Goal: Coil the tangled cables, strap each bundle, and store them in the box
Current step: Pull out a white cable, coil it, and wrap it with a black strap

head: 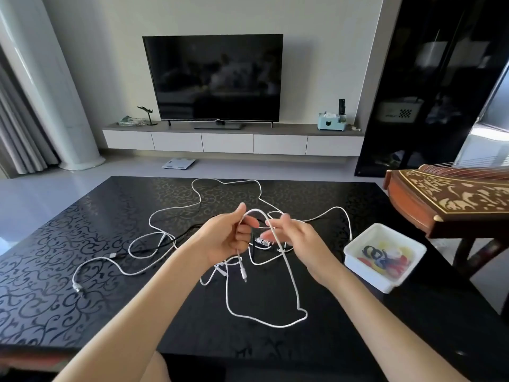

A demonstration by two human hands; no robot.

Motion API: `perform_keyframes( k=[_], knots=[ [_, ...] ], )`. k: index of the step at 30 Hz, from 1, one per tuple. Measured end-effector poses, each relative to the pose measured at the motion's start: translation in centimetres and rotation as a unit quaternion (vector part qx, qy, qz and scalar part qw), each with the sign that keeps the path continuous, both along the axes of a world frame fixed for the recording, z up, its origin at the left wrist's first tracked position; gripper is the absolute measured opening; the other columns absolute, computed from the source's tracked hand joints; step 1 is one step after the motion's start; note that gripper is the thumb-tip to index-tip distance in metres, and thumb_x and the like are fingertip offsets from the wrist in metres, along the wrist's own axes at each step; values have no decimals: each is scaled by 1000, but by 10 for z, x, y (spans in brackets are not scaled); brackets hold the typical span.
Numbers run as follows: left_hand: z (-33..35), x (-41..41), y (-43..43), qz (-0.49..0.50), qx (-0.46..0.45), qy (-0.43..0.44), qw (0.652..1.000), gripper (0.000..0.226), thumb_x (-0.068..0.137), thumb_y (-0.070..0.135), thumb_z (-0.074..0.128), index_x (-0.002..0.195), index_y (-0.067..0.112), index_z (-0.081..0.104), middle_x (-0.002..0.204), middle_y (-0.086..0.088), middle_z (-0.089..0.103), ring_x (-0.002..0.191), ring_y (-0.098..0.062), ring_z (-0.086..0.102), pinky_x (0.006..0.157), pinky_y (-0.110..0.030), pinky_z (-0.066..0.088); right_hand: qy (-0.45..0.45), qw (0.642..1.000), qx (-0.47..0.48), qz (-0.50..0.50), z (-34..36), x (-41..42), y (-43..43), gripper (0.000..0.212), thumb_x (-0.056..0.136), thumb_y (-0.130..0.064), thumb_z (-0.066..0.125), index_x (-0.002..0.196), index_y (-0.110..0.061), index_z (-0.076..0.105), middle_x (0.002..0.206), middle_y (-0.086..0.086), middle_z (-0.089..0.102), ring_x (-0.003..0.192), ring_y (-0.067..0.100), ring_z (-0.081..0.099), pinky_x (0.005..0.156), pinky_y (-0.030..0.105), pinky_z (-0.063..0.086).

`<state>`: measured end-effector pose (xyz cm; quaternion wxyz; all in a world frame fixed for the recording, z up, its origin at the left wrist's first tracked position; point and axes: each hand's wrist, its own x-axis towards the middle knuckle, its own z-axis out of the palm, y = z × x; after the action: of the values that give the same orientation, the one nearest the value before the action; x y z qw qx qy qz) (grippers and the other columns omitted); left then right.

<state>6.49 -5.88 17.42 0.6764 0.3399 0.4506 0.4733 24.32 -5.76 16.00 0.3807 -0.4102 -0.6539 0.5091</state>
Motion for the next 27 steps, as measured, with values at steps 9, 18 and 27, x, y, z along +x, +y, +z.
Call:
perform_keyframes(
  k=[9,18,27],
  knots=[
    [-3,-2,0,61,-20,-101,993,51,94,48,47,61,9,50,54,5,29,43,-6,24,36,-14,19,36,997,59,-29,-8,6,-20,20,97,-22,52,86,-16,68,51,-5,55,45,11,48,47,17,39],
    [5,4,-20,19,190,-86,978,44,87,52,42,129,41,49,92,-8,73,65,-16,67,39,-16,37,-103,984,64,-129,-41,4,-6,28,97,-25,46,76,-26,64,48,-7,55,45,2,48,55,22,41],
    [27,-7,-3,150,311,89,934,48,94,38,42,141,37,32,113,-2,70,77,-15,71,43,-18,48,-127,990,33,-49,-72,18,-33,19,97,-19,50,86,-19,64,54,-7,57,48,4,49,54,16,43]
  ],
)
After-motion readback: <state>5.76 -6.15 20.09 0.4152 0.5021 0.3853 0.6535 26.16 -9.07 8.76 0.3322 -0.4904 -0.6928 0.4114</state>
